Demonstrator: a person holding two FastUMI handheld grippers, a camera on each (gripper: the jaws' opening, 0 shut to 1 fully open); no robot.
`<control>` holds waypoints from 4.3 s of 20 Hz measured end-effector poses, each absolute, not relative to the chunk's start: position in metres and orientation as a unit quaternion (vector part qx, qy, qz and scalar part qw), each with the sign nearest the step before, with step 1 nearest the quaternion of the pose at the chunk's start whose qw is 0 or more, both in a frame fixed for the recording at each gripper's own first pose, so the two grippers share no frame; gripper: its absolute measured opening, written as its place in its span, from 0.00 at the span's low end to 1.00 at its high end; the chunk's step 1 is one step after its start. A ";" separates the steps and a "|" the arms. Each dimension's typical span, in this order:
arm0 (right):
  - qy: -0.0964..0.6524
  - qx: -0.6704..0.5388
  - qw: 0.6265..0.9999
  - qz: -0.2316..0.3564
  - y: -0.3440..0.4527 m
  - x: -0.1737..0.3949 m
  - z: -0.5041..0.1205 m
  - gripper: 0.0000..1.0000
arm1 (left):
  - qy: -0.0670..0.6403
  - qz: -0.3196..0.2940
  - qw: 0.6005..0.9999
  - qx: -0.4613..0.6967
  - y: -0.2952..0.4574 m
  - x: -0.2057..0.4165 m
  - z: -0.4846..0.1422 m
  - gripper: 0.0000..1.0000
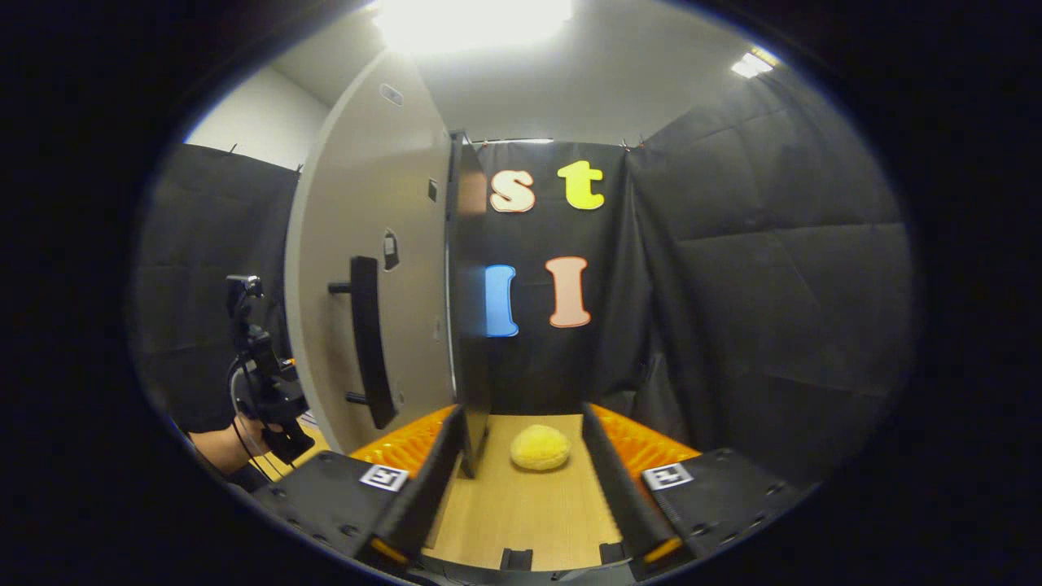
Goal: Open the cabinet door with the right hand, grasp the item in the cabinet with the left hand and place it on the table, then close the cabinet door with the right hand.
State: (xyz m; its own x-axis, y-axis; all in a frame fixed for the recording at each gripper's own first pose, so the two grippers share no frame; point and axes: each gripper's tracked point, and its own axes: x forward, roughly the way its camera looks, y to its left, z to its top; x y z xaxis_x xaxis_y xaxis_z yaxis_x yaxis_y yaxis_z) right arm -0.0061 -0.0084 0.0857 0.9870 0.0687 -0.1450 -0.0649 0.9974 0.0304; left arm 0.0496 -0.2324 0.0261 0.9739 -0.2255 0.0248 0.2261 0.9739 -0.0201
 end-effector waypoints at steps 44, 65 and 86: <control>0.121 0.044 0.992 0.001 0.009 0.080 0.019 0.98 | 0.024 -0.068 0.997 0.003 -0.163 0.100 -0.031 0.50; 0.141 0.028 0.988 0.049 0.033 0.077 0.009 0.98 | 0.104 -0.035 0.994 -0.014 -0.092 -0.022 -0.202 0.50; 0.191 0.005 0.980 0.061 0.044 0.069 -0.023 0.98 | 0.174 -0.016 0.985 -0.006 -0.084 -0.076 -0.321 0.50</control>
State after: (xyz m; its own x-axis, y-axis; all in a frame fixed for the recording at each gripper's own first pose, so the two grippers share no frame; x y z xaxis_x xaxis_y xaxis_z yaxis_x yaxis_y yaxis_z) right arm 0.0685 0.0444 -0.0231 0.9192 0.1213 -0.3746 -0.1176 0.9925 0.0327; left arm -0.0758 -0.0841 -0.3206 0.9393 -0.0327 -0.3416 0.0284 0.9994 -0.0176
